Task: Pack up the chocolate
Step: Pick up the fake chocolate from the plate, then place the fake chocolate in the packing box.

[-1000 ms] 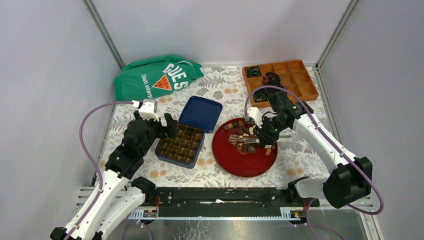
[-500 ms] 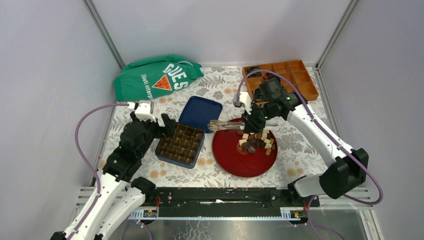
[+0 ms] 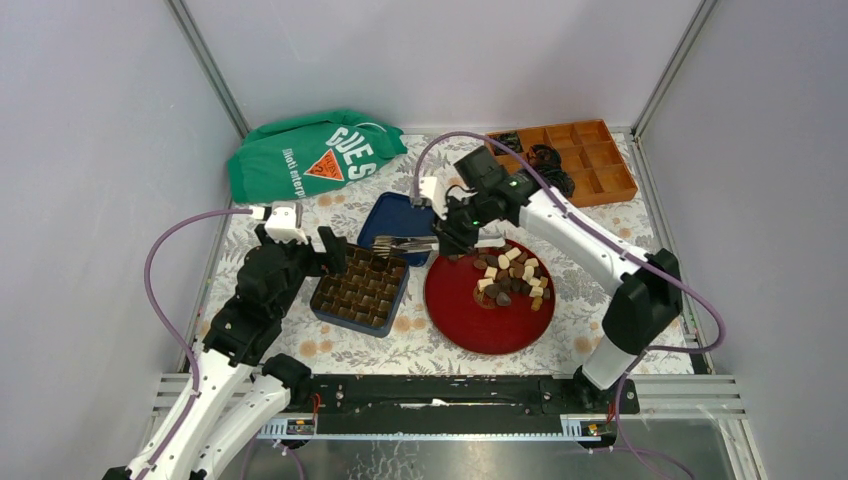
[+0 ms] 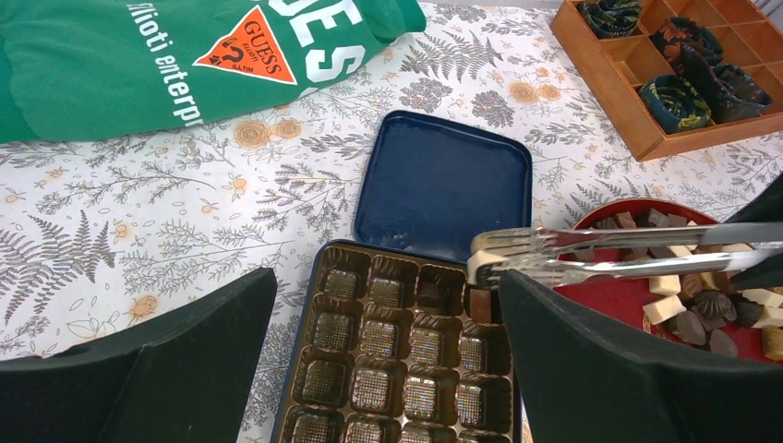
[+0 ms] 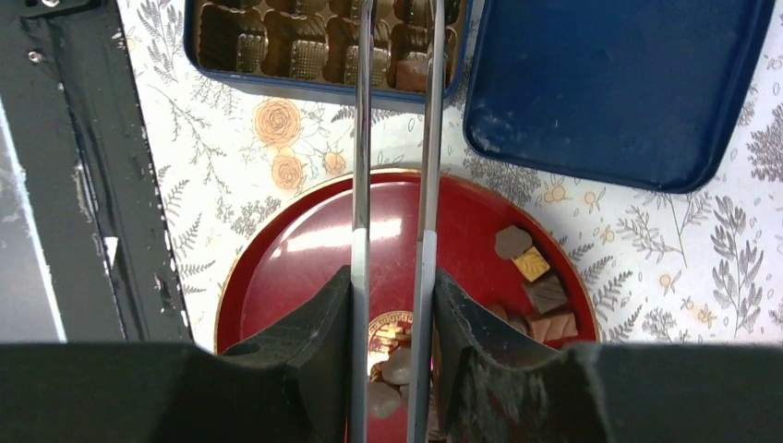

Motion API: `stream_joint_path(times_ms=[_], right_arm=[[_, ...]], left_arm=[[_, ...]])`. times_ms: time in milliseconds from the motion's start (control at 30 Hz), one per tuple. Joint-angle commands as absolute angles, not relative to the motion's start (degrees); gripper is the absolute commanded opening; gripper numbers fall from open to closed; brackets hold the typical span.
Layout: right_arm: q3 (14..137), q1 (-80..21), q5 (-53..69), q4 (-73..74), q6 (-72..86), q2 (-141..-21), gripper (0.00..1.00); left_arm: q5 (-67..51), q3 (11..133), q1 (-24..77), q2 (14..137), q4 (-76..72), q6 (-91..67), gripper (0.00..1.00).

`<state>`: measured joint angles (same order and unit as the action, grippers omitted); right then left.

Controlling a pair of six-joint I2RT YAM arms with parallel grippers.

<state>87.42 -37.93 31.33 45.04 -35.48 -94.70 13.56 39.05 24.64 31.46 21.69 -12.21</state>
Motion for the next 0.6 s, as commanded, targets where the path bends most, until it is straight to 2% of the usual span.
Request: stream_joint_path(times_ms=[0,367,567], right_arm=[[92.59,-41.61,26.61,42.45,-33.89,-97.73,0.00],[100.35,-46.99,19.52,42.69,-32.68,-106.90,0.03],[102.61,-48.69,18.00,42.79,-32.35,-109.36,0.11]], left_arm=[[15.36,38.50,24.17,30.70,19.40,-11.43,0.99],[15.65,38.47,24.08,30.13,19.34,-11.34,0.99],[15.73,38.45,23.99,29.97,19.32,-11.25,0.99]])
